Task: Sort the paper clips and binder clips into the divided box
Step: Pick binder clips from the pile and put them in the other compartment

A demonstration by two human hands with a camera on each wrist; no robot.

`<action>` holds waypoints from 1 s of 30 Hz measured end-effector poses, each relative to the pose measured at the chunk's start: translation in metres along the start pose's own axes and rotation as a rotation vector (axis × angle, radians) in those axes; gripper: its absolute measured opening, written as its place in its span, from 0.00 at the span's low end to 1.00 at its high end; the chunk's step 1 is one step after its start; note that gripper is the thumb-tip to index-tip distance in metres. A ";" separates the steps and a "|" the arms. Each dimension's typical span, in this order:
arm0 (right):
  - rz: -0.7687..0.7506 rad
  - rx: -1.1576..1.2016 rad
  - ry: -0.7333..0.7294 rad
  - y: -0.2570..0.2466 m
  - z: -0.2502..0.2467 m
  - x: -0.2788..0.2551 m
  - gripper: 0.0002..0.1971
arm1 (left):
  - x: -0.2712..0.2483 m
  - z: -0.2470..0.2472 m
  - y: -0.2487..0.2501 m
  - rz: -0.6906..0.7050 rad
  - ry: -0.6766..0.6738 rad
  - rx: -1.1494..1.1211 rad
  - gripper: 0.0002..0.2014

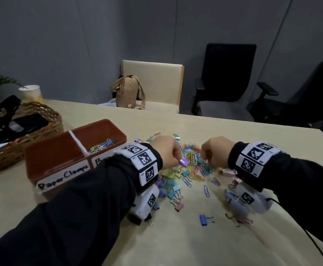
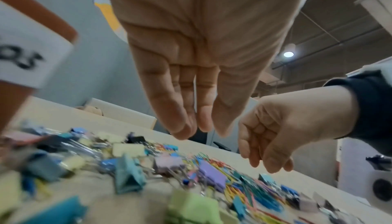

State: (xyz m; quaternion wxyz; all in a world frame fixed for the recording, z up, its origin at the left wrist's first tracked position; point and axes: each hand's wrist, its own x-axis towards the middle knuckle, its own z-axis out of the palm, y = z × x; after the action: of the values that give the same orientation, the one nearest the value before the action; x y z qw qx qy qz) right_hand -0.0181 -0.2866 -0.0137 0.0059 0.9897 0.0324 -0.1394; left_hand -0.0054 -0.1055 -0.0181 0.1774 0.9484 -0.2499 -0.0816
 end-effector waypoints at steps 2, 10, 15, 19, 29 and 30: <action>0.000 -0.045 -0.015 0.007 0.007 0.000 0.14 | 0.009 0.008 0.010 0.035 -0.041 0.062 0.13; 0.021 -0.129 -0.065 0.021 0.019 0.008 0.16 | 0.035 0.018 0.023 0.060 -0.222 0.308 0.13; 0.003 -0.057 -0.054 0.026 0.023 0.005 0.27 | 0.040 0.023 0.017 0.014 -0.247 0.346 0.06; -0.010 -0.002 -0.068 0.025 0.018 0.001 0.19 | 0.038 0.020 0.009 -0.001 -0.201 0.296 0.07; 0.033 0.341 -0.104 0.035 0.006 -0.014 0.18 | 0.020 0.005 -0.017 -0.127 -0.224 0.423 0.11; 0.064 0.382 -0.081 0.034 0.006 -0.014 0.18 | 0.019 0.006 -0.017 -0.128 -0.232 0.445 0.12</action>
State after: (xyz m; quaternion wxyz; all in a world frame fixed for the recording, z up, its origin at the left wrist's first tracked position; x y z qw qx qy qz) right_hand -0.0306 -0.3217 -0.0153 -0.1764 0.9669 -0.0264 -0.1825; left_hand 0.0172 -0.1025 -0.0310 -0.0711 0.9622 -0.2199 -0.1438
